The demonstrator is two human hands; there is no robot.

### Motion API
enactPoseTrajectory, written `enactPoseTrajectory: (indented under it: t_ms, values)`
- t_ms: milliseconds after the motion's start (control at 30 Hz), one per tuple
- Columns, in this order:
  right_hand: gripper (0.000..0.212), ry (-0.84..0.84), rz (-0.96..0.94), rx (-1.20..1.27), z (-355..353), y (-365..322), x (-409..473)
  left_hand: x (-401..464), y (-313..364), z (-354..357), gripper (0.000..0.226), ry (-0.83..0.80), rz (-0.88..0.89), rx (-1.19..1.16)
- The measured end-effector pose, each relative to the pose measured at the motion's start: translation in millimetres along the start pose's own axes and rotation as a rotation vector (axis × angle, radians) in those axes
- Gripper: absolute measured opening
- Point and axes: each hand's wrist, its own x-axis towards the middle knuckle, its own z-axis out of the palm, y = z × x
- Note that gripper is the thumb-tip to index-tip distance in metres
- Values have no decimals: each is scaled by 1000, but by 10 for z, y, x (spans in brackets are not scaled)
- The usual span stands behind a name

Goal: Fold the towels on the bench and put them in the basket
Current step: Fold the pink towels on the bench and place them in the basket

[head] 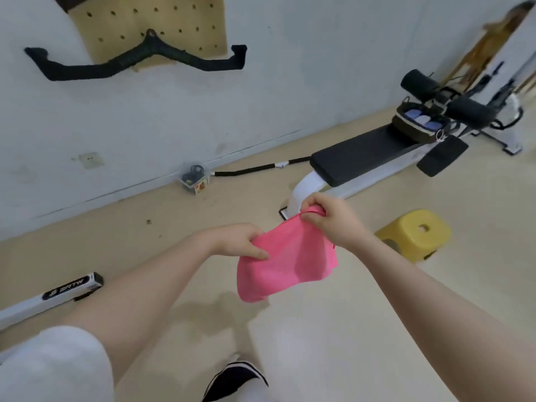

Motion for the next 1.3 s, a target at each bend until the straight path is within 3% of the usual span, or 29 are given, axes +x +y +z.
enactPoseTrajectory:
  t_ms: [133, 300, 367, 400, 500, 567, 667, 733, 800, 867, 967, 1067, 1233, 1300]
  values:
    - [8, 218, 123, 9, -433, 611, 310, 835, 229, -282, 13, -76, 14, 118]
    - [8, 281, 246, -9, -857, 1242, 981, 1858, 496, -710, 24, -169, 82, 199]
    - [8, 331, 320, 57, -1038, 1417, 1328, 2268, 654, -937, 5, -127, 128, 179]
    - [11, 339, 361, 119, -1129, 1485, 1502, 2437, 763, -1064, 7, -93, 137, 141]
    - [14, 270, 434, 368, -1355, 1633, 2024, 2921, 1027, -1460, 9, -4, 170, -29]
    - [9, 191, 419, 506, -1484, 1697, 2325, 3233, 1216, -1720, 24, -14, 214, -112]
    - [50, 112, 350, 520, -1675, 1787, 2682, 3561, 1440, -1991, 7, -97, 309, -112]
    - [55, 57, 249, 557, -1809, 1873, 2906, 3739, 1518, -2143, 10, -184, 338, -142]
    - [48, 8, 218, 757, -1938, 1998, 3152, 3923, 1541, -2298, 12, -240, 315, -189]
    - [64, -81, 226, 887, -2073, 2137, 3416, 4162, 1555, -2439, 18, -258, 312, -238]
    - [77, -269, 196, 766, -2267, 2368, 3893, 4573, 1633, -2591, 8, -94, 324, -213]
    - [52, -366, 197, 744, -2482, 2605, 4479, 5089, 1692, -2786, 19, 108, 273, -234]
    - [14, -477, 221, 606, -2914, 2889, 5422, 5825, 1870, -3146, 15, 413, 178, -394]
    - [7, -480, 211, 517, -3133, 3012, 5725, 6074, 1955, -3292, 13, 443, 130, -330]
